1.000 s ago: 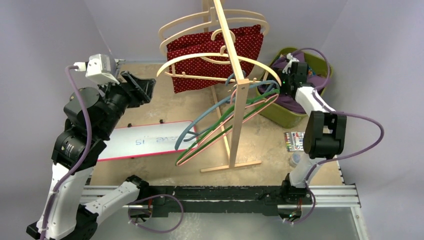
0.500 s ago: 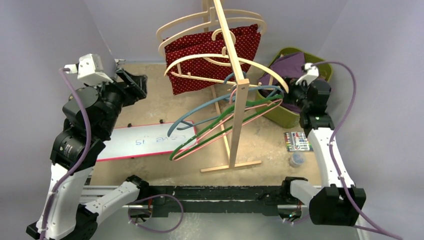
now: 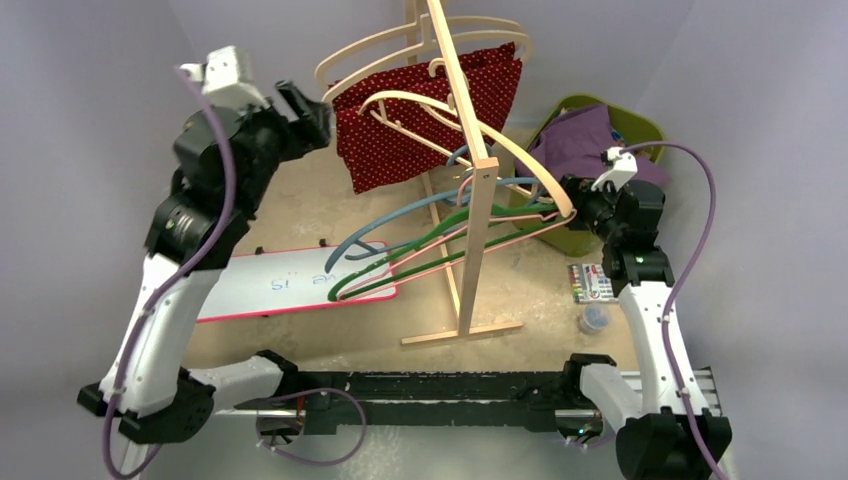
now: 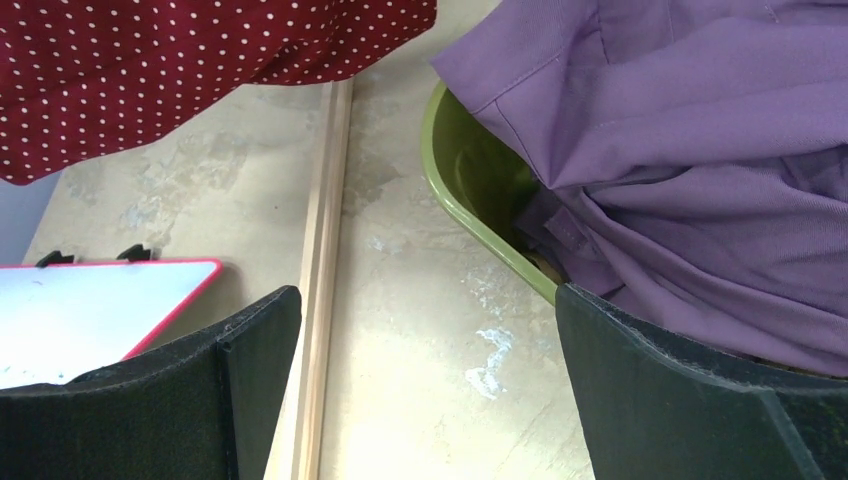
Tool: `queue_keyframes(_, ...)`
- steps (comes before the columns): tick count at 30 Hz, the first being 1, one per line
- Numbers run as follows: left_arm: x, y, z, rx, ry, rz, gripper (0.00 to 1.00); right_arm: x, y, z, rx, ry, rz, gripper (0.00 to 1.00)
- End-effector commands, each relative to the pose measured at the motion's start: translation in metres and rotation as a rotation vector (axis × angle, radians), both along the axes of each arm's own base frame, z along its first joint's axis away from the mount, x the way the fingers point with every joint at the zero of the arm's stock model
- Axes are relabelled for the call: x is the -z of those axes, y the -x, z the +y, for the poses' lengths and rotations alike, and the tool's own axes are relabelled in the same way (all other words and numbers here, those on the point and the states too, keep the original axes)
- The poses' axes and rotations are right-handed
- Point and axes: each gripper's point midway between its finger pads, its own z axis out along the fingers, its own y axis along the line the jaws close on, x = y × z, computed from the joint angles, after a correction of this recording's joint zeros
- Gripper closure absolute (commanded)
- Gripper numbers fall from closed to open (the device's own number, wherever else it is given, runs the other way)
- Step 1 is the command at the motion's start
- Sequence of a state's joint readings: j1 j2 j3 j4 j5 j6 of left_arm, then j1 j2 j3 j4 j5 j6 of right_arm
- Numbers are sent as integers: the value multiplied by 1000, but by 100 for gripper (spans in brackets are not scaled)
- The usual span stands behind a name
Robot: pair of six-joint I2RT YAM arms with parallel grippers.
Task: Remove the skirt from the hanger
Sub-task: Pick up the hanger from the clothesline.
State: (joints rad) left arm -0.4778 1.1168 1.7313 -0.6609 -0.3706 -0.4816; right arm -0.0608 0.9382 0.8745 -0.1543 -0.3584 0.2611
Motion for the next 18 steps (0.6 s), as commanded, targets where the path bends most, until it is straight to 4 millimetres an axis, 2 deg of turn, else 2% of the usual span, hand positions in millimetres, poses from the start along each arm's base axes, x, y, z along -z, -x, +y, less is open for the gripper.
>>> queue_keyframes(1,-41,-16,-26,117,-42,-153,16,4,6,-1,-4,15,12,3)
queue_keyframes(5,-43,-40,-46,184,-114,-129,11,6,12,-3,10,23,1,3)
queue_keyframes(12,-45,-77,-60,315,-100,-72,12,9,11,-5,19,28,24,3)
queue_keyframes(15,-45,-86,-63,399,-79,-80,12,8,11,-5,18,29,32,3)
queue_keyframes(18,-38,-83,-80,543,-101,-76,16,6,11,-5,19,26,31,3)
